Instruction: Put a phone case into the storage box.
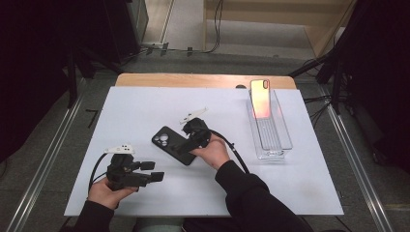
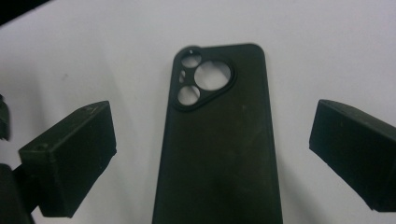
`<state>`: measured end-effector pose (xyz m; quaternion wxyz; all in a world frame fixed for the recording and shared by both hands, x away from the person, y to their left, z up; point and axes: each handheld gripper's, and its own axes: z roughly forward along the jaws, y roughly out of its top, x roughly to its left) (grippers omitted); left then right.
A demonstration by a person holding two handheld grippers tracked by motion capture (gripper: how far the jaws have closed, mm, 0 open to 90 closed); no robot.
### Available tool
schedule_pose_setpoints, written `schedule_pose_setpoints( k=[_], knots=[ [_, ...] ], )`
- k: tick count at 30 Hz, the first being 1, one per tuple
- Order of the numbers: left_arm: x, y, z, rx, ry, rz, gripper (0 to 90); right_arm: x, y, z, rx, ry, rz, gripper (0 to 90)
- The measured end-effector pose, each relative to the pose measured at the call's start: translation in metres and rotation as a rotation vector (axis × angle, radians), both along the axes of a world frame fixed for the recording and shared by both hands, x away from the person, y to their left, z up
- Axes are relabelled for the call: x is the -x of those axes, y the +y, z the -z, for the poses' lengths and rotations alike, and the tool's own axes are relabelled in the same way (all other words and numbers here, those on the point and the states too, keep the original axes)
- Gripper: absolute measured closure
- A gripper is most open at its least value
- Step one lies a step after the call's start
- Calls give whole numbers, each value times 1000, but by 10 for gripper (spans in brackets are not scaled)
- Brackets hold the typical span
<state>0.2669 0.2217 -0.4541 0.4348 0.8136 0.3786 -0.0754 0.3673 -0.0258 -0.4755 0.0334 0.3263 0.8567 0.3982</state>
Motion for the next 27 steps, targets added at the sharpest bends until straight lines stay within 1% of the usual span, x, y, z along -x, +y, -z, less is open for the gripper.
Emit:
schedule_pose_setpoints(
  k=[5,11,14,18,19,20,23,24,26,27],
  knots=[
    [0,0,0,-1,-1,0,302,2,3,10,28,18,6,0],
    [0,0,0,-1,0,0,301,2,6,16,60,17,9,0],
    [0,0,0,0,0,0,301,2,7,18,81,29,18,0],
    [0,0,0,-1,0,-1,301,2,9,23,94,34,15,0],
    [0,0,0,-1,0,-1,301,2,11,25,93,33,18,0],
    [0,0,0,-1,-1,-1,302,3,12,26,104,34,16,0],
    [0,0,0,-1,0,-2,301,4,15,30,144,12,11,0],
    [0,0,0,-1,0,-2,302,5,16,31,148,18,13,0],
    [0,0,0,-2,0,-2,302,5,17,32,163,4,9,0],
    [0,1,0,2,1,-2,302,5,17,32,171,-2,8,25]
  ],
)
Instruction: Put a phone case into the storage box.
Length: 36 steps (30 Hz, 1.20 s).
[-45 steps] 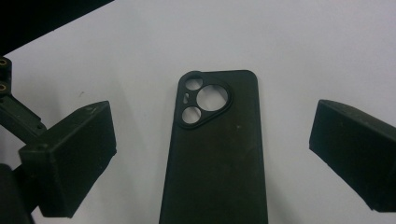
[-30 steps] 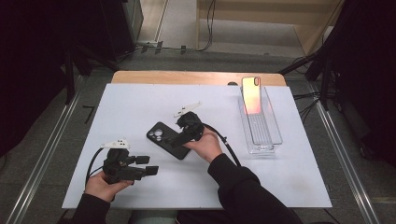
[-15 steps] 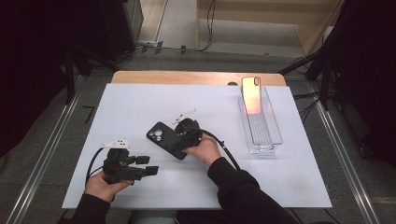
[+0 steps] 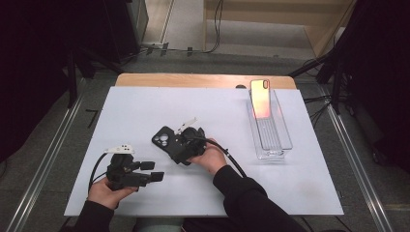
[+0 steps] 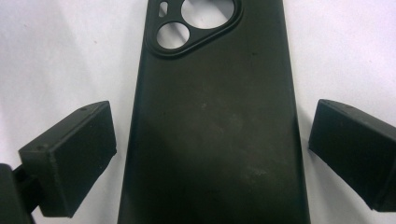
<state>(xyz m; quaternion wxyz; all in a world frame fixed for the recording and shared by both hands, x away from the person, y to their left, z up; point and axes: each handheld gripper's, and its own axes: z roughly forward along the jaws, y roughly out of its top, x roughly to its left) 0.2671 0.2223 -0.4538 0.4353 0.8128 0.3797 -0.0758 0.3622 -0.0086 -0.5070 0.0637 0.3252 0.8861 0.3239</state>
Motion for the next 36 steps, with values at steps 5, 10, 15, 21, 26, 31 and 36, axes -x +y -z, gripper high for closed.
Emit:
schedule_pose_setpoints(
  k=[5,10,15,21,26,31,36],
  knots=[
    [0,0,0,2,4,-3,302,3,0,2,11,-34,12,49],
    [0,1,-1,6,6,-4,303,7,2,2,25,-68,11,111],
    [0,2,-1,11,7,-11,304,6,1,2,28,-71,15,123],
    [0,2,-1,10,8,-11,304,4,-1,0,4,-42,27,132],
    [-1,2,-2,31,33,-15,320,2,-6,-4,-31,-19,29,135],
    [-1,3,-5,44,34,-24,318,1,-13,-14,-72,-26,44,135],
    [2,-1,-11,57,-1,-46,318,1,-23,-27,-107,-27,58,135]
  ],
)
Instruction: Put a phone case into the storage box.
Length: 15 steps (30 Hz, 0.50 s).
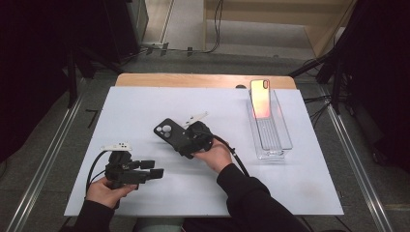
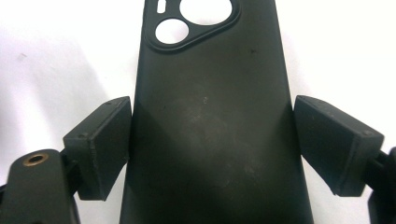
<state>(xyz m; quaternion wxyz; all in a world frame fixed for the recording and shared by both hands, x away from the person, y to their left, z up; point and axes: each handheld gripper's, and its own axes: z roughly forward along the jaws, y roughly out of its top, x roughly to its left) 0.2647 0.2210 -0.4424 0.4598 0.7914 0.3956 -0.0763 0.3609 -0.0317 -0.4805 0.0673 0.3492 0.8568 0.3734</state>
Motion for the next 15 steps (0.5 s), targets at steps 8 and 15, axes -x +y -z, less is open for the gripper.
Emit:
schedule_pose_setpoints(
  k=[8,15],
  knots=[
    [0,-6,-6,-64,-31,6,283,5,-18,-19,-48,14,2,135],
    [-2,-13,-6,-103,-27,65,225,15,-36,-35,-61,2,8,134]
  ],
)
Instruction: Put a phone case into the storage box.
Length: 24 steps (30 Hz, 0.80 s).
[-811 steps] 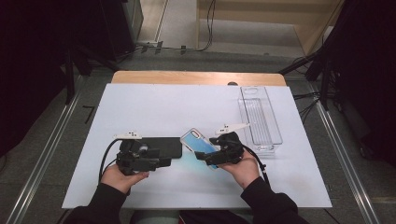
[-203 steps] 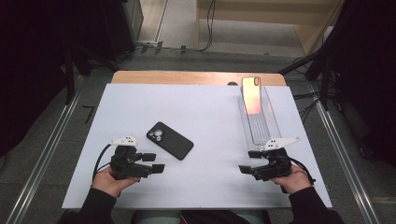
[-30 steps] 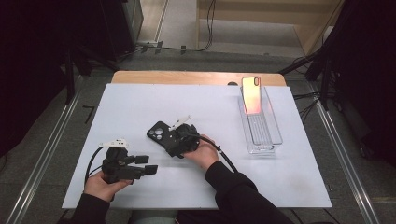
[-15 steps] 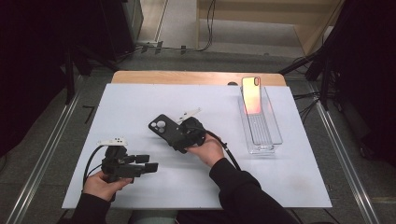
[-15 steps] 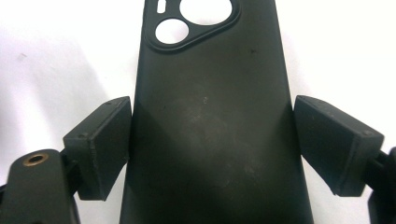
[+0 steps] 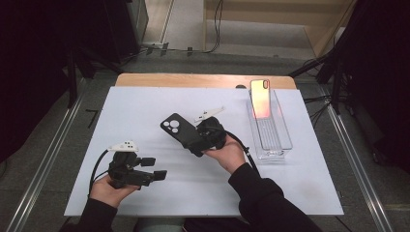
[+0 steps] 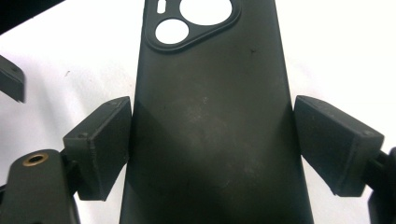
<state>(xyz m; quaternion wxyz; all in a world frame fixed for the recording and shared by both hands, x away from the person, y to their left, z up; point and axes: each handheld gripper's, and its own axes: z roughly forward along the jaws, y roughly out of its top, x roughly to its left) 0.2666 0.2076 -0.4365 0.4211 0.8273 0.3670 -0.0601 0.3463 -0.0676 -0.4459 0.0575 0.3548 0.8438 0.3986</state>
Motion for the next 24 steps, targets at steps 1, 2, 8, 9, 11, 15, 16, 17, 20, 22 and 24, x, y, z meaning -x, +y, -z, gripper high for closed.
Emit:
schedule_pose_setpoints(
  k=[1,2,8,9,11,15,16,17,20,22,24],
  knots=[
    [0,0,0,12,9,-4,225,1,-3,-1,-2,-2,0,134],
    [1,0,1,29,0,-10,228,3,-6,-3,-3,-1,6,134],
    [2,-3,-2,30,-47,-40,274,14,-26,-6,-29,0,35,134],
    [2,-4,-1,33,-36,-39,274,16,-30,-6,-28,1,40,134],
    [0,-6,-1,34,-29,-37,273,19,-37,-6,-23,1,47,134],
    [-2,-10,-2,37,-33,-40,272,28,-54,-5,-15,8,71,134],
    [-2,-11,-2,37,-38,-39,272,31,-58,-4,-18,12,75,134],
    [-2,-13,-2,35,-40,-39,274,34,-62,-3,-25,18,85,134],
    [-4,-16,-2,51,-21,-33,275,40,-69,0,-26,28,102,134],
    [-5,-18,-2,57,-16,-27,275,43,-71,2,-41,32,113,133],
    [-7,-19,-2,66,-5,-32,275,46,-70,3,-44,34,120,133]
  ],
)
